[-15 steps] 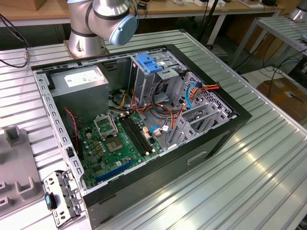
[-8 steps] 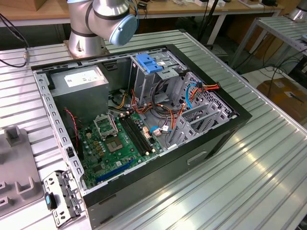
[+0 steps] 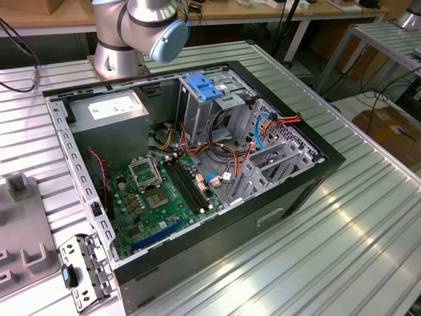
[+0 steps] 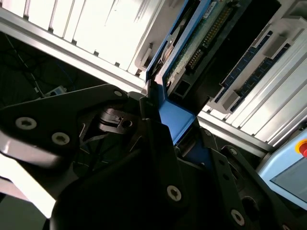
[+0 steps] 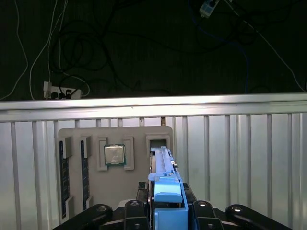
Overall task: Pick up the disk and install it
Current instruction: 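Pick up the disk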
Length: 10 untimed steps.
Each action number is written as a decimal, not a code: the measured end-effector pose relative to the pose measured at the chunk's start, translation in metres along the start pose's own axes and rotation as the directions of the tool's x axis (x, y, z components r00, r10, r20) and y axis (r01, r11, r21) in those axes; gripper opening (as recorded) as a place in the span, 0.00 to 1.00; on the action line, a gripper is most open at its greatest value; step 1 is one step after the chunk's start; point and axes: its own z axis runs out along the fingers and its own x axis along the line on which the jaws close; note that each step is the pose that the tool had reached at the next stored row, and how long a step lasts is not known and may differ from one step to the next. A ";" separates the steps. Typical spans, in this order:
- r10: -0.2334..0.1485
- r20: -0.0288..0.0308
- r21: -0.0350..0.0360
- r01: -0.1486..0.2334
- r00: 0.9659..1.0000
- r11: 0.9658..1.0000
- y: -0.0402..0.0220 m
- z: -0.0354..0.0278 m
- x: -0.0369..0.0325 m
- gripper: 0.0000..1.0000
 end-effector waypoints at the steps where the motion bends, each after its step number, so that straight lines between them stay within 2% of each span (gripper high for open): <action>1: 0.000 0.000 0.000 0.000 1.000 1.000 0.0000 -0.0004 0.0000 0.37; 10: 0.000 0.000 0.000 0.000 1.000 1.000 -0.0002 -0.0060 0.0000 0.37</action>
